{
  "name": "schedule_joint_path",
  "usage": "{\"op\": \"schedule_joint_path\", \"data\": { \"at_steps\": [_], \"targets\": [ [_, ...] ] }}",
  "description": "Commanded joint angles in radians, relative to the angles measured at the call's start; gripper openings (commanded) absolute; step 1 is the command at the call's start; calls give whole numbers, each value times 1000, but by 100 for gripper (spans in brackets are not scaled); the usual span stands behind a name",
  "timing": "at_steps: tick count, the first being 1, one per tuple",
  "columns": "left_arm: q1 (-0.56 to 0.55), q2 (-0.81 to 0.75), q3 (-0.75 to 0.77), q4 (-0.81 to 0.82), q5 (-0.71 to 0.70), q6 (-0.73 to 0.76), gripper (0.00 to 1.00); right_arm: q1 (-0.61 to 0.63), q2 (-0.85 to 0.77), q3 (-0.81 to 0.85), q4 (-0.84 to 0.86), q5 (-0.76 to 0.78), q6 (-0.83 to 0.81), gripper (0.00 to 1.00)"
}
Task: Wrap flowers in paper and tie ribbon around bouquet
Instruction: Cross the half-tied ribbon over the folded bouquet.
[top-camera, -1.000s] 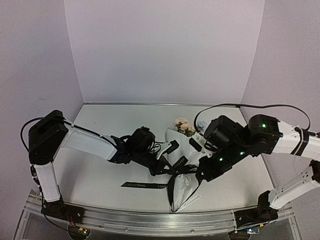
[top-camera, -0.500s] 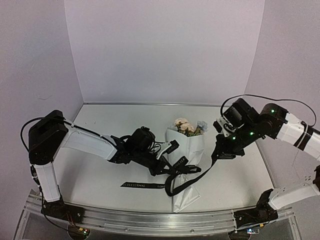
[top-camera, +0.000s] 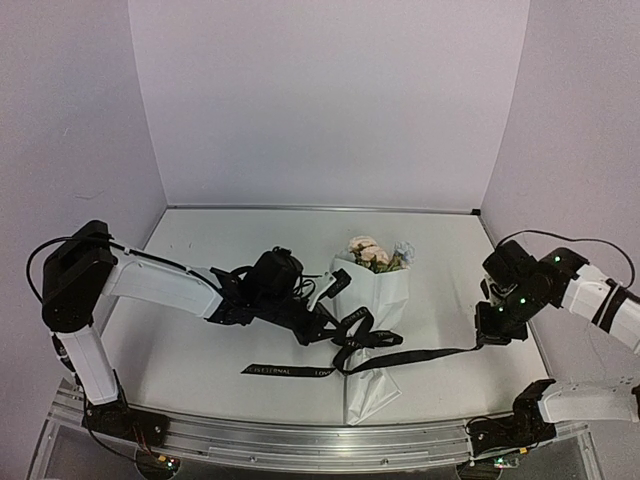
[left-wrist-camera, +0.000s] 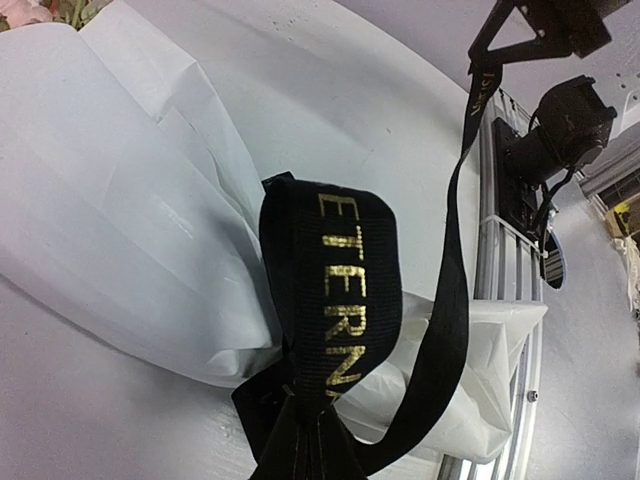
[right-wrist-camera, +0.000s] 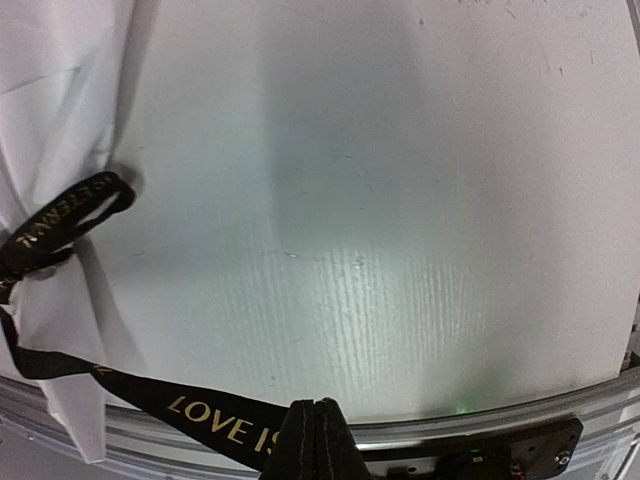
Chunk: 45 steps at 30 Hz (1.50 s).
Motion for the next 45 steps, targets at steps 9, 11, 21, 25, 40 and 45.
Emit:
{"op": "schedule_joint_path", "data": {
  "at_steps": [9,11,21,25,40,45],
  "targets": [
    [7,-148,-78,-7,-127,-91,0,-90,-74,-166,-69,204,-80,0],
    [5,-163,-102,-10,-124,-109,0,-91,-61,-175,-70,208,-89,0],
    [-44,-177,-205,0,-110,-147,0,-91,-10,-238,0,125,-100,5],
    [-50,-161,-216,27,-114,-166,0,-85,-8,-236,54,30,-120,17],
    [-50,-143,-189,53,-110,-181,0,233,61,-71,364,-117,-459,48],
    [-50,-143,-184,47,-114,-179,0,313,213,65,384,-240,-463,43]
  ]
}}
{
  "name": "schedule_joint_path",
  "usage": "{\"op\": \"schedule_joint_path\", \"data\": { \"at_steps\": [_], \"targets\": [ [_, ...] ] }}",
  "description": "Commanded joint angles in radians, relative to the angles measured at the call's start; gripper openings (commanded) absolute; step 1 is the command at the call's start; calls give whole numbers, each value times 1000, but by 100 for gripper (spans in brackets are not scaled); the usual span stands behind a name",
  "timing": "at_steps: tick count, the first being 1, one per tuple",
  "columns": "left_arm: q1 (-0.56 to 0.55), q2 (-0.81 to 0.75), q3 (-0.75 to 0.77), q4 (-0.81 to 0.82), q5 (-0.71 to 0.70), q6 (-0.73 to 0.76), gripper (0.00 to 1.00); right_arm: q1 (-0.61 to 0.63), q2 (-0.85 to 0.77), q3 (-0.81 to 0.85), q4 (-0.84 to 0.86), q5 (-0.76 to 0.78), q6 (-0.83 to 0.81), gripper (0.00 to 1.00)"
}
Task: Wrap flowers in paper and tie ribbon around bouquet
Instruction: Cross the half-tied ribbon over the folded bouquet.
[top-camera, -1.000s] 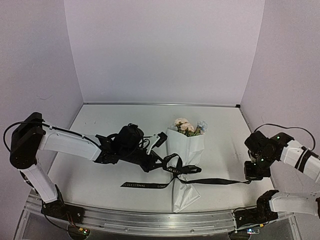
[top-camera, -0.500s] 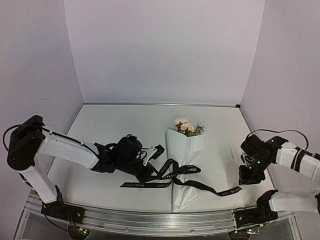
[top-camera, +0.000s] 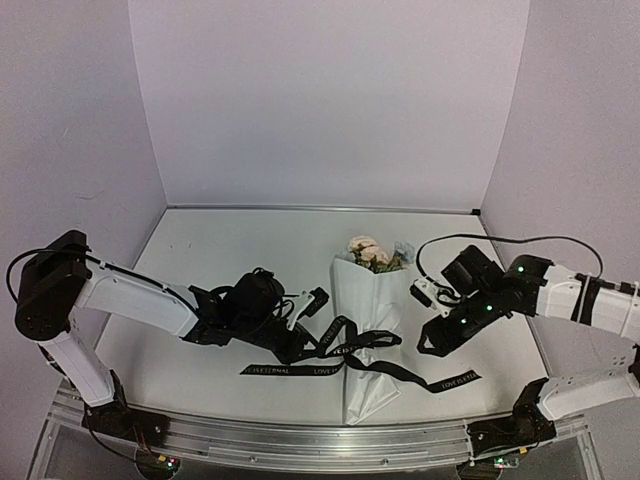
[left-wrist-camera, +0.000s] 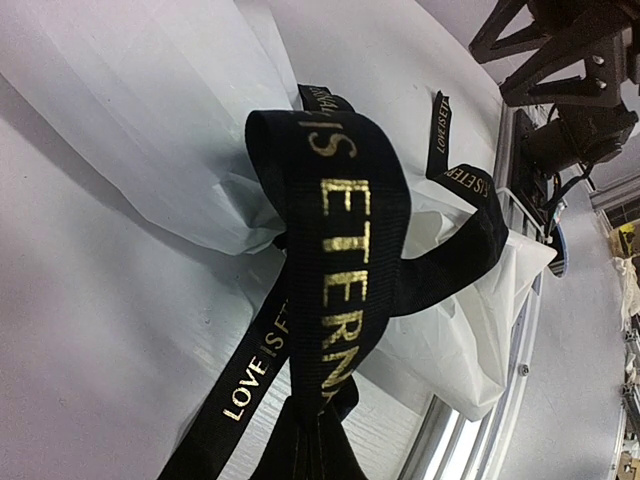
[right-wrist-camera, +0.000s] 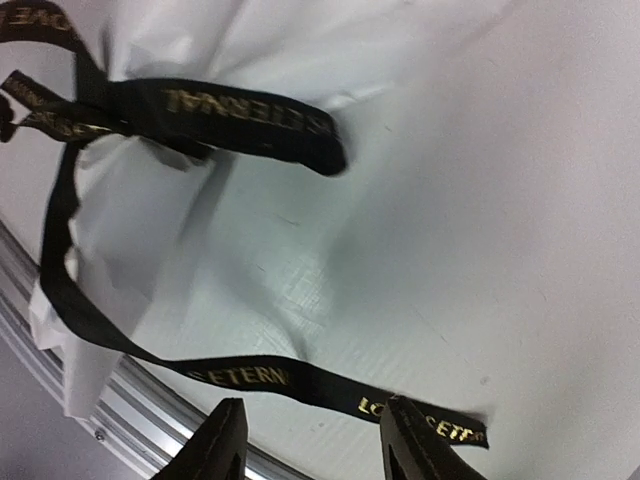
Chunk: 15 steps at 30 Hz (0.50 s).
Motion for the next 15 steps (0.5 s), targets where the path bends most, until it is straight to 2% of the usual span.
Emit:
{"op": "schedule_joint_path", "data": {
  "at_steps": [1,6,15],
  "targets": [
    [1,4,28,29,-11,-7,0,66,110,131,76,-134,-47,42],
    [1,1,30,18,-15,-2,0,125,185,187,70,-165,-21,37],
    [1,1,32,7,-14,5,0,174,262,206,71,-201,10,36]
  ]
}}
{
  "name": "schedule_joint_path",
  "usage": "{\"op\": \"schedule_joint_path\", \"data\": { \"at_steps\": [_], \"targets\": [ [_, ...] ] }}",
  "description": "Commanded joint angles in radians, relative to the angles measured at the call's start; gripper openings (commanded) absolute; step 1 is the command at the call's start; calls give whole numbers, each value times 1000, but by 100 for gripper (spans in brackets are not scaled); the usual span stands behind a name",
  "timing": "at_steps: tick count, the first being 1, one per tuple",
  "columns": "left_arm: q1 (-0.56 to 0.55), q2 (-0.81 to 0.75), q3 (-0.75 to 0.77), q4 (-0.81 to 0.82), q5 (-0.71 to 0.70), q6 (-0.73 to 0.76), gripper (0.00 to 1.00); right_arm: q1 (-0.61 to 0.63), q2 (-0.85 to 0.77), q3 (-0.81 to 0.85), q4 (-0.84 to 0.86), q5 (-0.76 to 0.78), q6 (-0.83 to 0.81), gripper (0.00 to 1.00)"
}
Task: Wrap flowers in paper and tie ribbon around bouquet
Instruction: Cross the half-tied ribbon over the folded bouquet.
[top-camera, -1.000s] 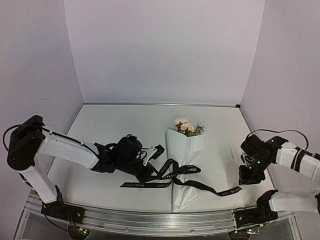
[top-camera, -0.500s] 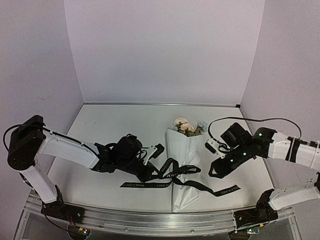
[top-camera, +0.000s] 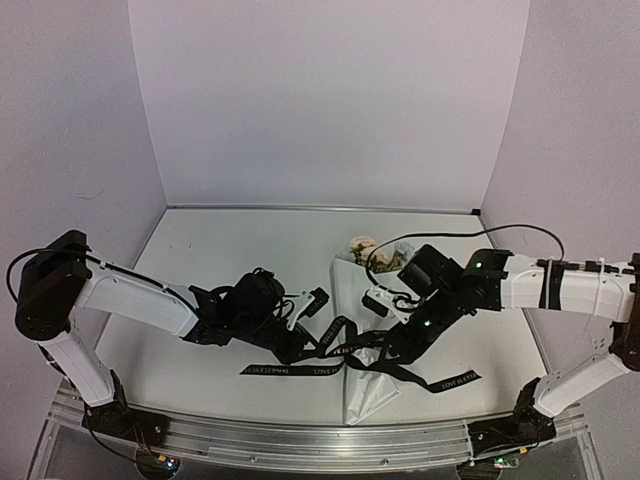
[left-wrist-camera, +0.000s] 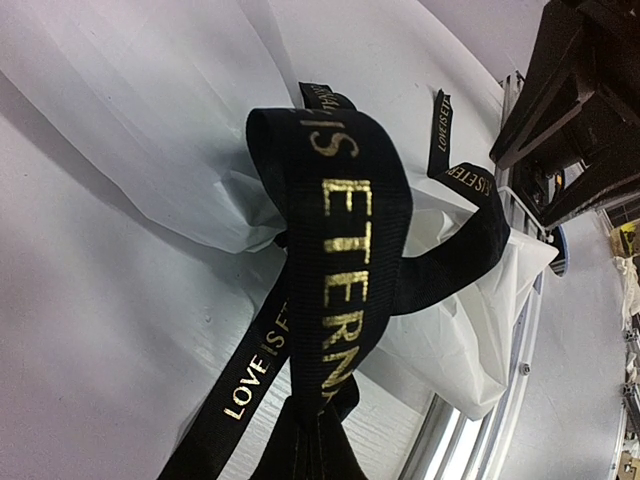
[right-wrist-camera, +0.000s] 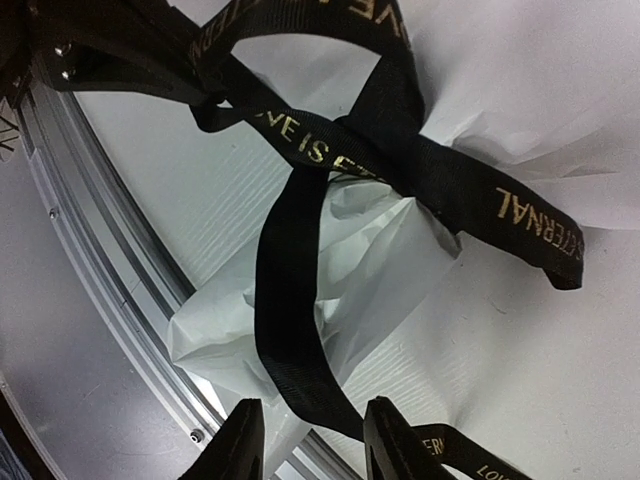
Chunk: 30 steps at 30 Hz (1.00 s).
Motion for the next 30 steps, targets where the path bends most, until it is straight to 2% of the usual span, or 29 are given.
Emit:
{"op": "schedule_joint_path", "data": {
  "at_steps": [1,10,15,18,20,25,30],
  "targets": [
    [1,-1,31,12,-12,4,0,9,40,46,6,-31,24,36],
    [1,-6,26,12,-16,3,0,10,73,46,8,-12,29,32],
    [1,-4,28,11,-14,3,0,10,73,41,7,-28,48,25],
    [1,0,30,12,-13,2,0,9,71,36,8,-33,59,24],
    [0,3,32,14,-10,0,0,10,71,33,8,-32,60,25],
    [1,12,32,24,-2,-5,0,11,76,31,7,-7,52,37],
    [1,22,43,23,3,-3,0,10,96,43,7,-9,55,34]
  ]
}}
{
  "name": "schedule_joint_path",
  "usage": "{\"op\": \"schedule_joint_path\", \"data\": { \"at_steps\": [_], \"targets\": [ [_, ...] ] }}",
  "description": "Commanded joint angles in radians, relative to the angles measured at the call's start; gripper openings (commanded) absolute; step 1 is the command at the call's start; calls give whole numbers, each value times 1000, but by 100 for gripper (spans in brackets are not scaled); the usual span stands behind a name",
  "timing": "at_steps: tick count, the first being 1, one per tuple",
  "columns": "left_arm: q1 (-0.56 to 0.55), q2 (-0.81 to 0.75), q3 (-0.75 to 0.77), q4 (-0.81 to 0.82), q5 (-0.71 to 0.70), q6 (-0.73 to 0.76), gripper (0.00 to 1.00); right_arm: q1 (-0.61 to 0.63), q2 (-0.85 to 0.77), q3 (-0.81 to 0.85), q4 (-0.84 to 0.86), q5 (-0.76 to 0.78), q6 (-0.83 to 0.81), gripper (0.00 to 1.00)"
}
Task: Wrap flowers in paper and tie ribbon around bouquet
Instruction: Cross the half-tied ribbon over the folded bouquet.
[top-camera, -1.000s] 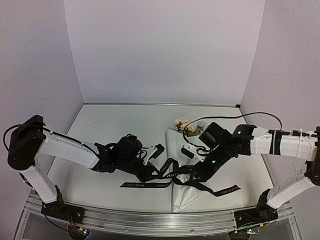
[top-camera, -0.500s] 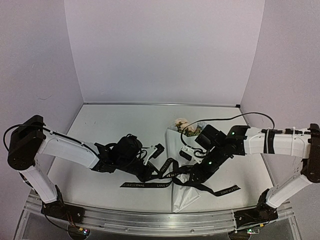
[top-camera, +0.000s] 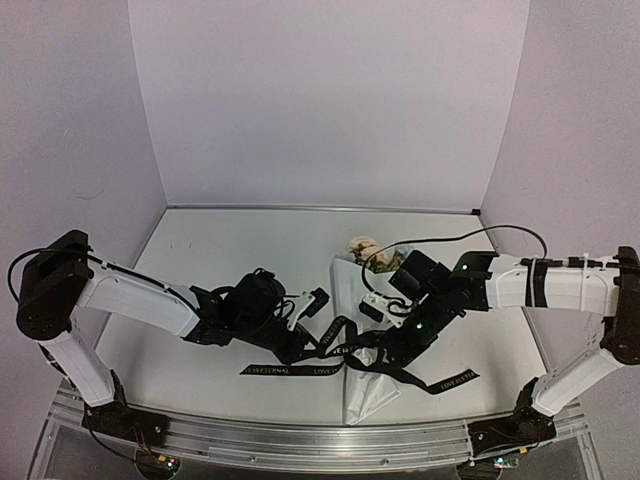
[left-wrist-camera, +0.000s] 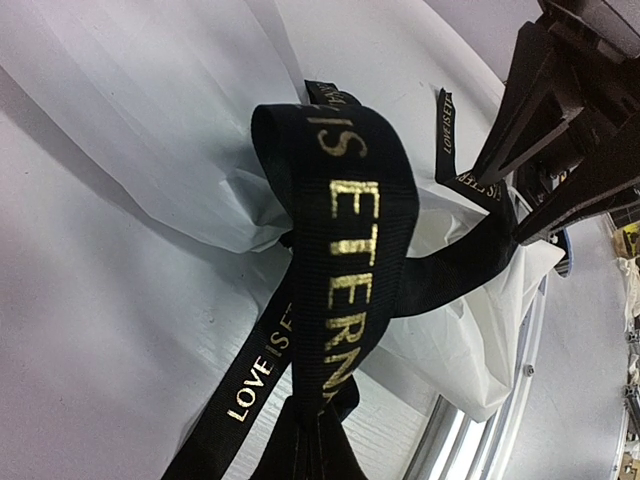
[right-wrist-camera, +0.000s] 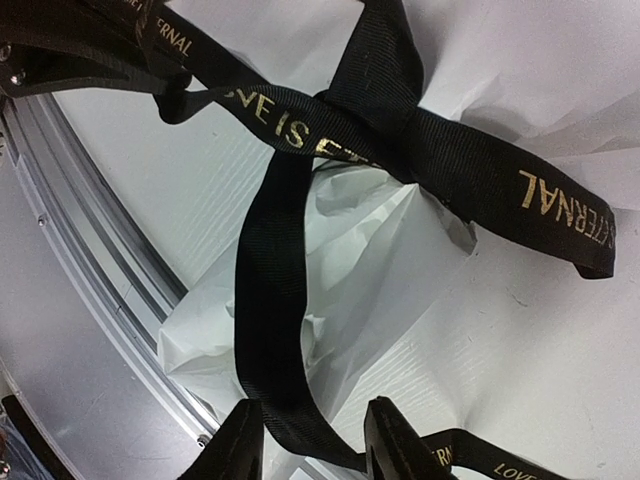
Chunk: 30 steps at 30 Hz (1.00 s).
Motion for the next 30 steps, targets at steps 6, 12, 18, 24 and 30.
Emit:
{"op": "schedule_joint_path", "data": {
  "at_steps": [6,12,18,24,30],
  "targets": [
    [1,21,53,17,14,7,0,5,30,28,6,15,5,28],
    [1,12,57,10,16,19,0,4,45,53,-9,14,30,6],
    [1,-17,53,-11,2,20,0,3,16,67,-27,45,40,0],
    [1,-42,35,-17,-14,12,0,-7,18,89,-34,73,69,0],
    [1,-34,41,-24,-16,11,0,-34,4,78,-30,119,113,0]
  ]
}}
